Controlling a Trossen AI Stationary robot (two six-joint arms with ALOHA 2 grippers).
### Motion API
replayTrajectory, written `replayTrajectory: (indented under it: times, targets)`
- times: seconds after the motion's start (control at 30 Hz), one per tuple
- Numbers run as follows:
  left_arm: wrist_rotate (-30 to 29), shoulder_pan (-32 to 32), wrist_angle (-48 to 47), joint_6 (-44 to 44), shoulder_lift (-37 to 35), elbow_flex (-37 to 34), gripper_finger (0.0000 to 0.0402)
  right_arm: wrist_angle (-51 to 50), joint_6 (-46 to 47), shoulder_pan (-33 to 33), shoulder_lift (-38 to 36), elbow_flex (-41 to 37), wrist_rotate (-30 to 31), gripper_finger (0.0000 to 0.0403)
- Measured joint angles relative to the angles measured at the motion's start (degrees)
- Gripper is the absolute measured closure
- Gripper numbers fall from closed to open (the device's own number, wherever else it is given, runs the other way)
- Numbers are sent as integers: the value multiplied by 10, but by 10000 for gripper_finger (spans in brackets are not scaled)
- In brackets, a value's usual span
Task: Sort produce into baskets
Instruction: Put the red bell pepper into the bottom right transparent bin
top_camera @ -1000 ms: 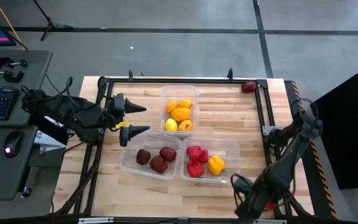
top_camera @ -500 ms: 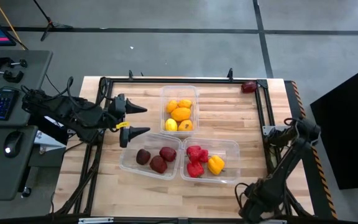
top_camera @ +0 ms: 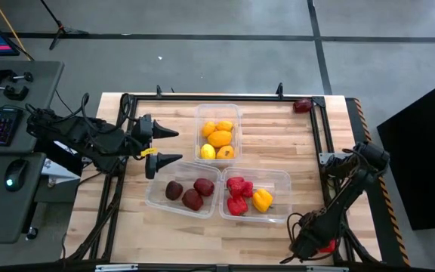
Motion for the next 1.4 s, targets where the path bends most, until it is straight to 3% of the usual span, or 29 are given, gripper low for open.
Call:
replayTrajectory:
  times: [0.33,0.63,0.87,1.0,1.17,1.3,1.4]
  targets:
    - [0,0,1,-5,0,0,46,30,2,-11,0,-8,154,29]
    - [0,-1,2,-13,0,0,46,39,-29,-11,0,-8,175,33]
    - [17,-28,32,40,-19,0,46,67,-101,4,-1,43,157,117]
    - [-4,-35,36,46,-48,0,46,96,-157,14,-10,111,178,124]
    - [-55,-35,36,48,-73,0,46,145,-225,-14,-25,204,313,124]
    - [-100,-34,35,63,-77,0,46,141,-315,-76,-26,265,460,118]
    - [-115,-34,34,65,-74,0,46,141,-410,-128,-26,293,528,110]
